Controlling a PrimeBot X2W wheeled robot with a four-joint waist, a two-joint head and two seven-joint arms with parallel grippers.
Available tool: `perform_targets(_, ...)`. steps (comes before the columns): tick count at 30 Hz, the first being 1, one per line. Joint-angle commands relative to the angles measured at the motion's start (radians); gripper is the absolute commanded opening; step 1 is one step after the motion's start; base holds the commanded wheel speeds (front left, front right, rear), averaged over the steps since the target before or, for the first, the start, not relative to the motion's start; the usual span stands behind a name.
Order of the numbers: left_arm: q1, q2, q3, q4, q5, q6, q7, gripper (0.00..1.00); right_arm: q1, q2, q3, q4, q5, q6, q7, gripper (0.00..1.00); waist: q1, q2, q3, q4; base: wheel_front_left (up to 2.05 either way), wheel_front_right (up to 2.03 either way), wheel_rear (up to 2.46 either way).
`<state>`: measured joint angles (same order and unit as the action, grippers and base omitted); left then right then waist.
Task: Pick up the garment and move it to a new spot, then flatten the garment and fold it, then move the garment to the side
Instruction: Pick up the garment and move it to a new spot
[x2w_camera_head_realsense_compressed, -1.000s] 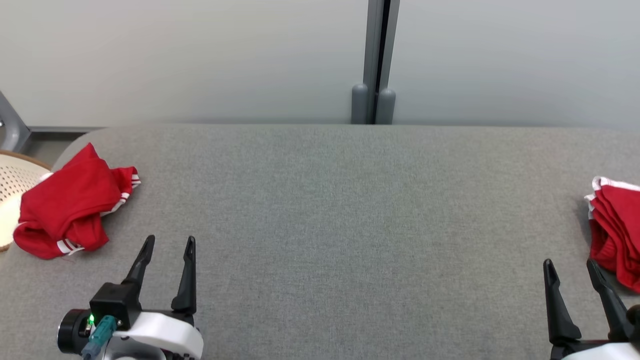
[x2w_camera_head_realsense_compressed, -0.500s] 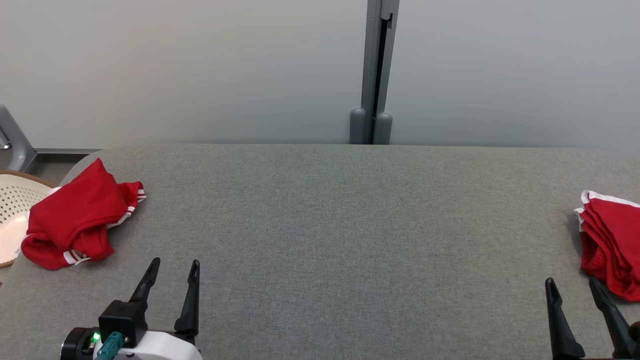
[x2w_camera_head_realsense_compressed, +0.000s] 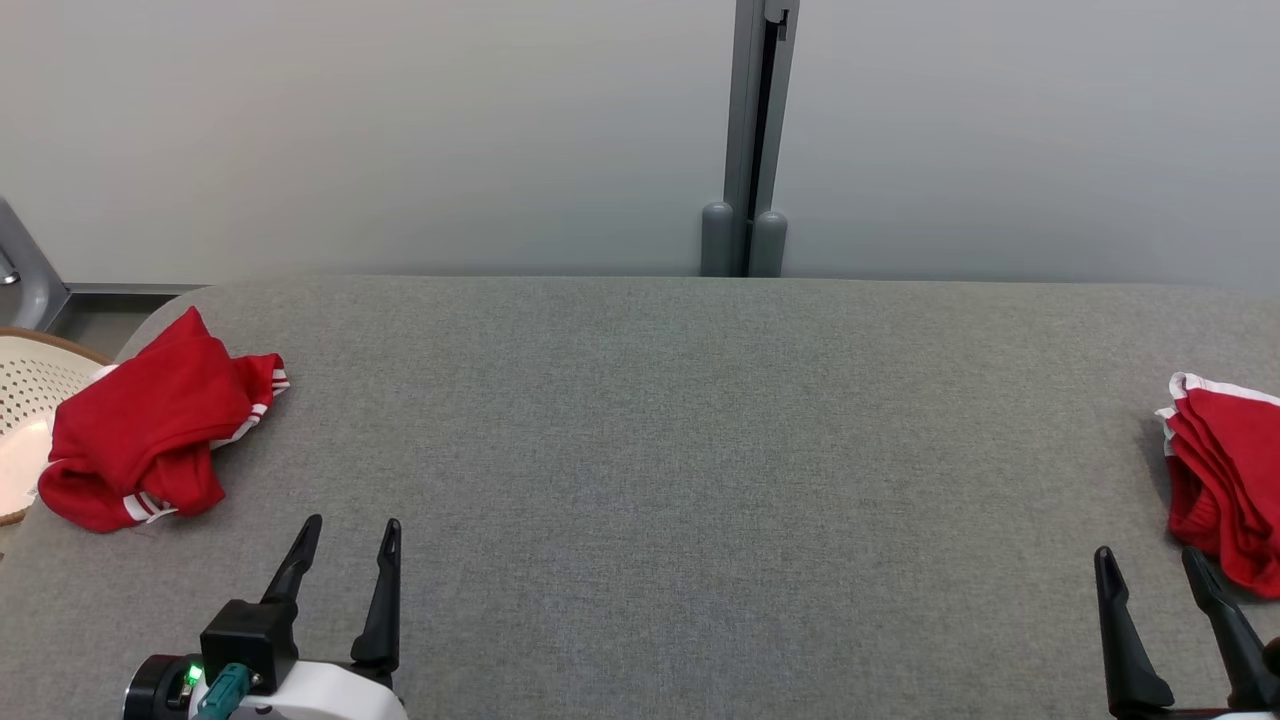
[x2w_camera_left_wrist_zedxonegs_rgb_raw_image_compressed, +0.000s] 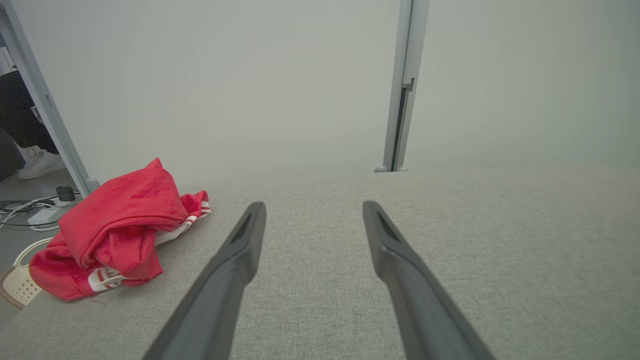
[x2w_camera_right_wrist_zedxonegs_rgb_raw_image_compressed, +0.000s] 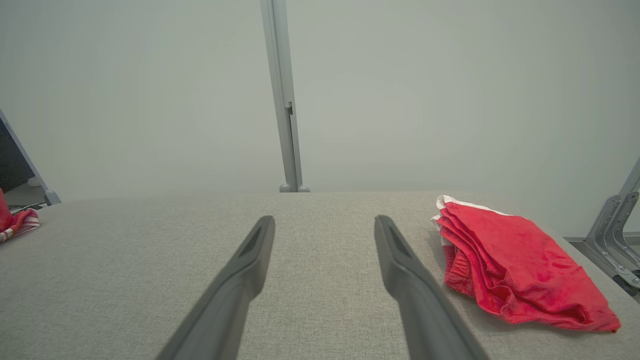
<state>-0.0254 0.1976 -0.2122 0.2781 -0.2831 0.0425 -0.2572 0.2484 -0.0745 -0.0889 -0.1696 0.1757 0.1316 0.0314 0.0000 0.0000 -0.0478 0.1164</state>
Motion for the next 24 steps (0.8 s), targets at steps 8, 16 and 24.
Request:
perform_targets(8,-0.02,-0.004,-0.003,-0.002,-0.008,0.01,-0.006,1.0,-0.007,-0.012,-0.007,0.011,0.011,-0.002,-0.013,1.0,0.0,0.0,0.005,0.012,0.0,0.0,0.0)
perform_targets(16,-0.072,-0.019,-0.006,0.024,-0.002,0.012,-0.008,1.0,0.005,-0.033,-0.003,-0.027,-0.023,-0.001,0.003,1.0,0.0,0.0,0.017,0.146,0.0,0.0,0.0)
perform_targets(24,-0.12,-0.037,0.0,0.044,-0.002,0.012,-0.009,1.0,-0.016,-0.03,0.022,-0.071,-0.019,-0.001,0.027,1.0,0.0,0.0,0.023,0.322,0.0,0.0,0.0)
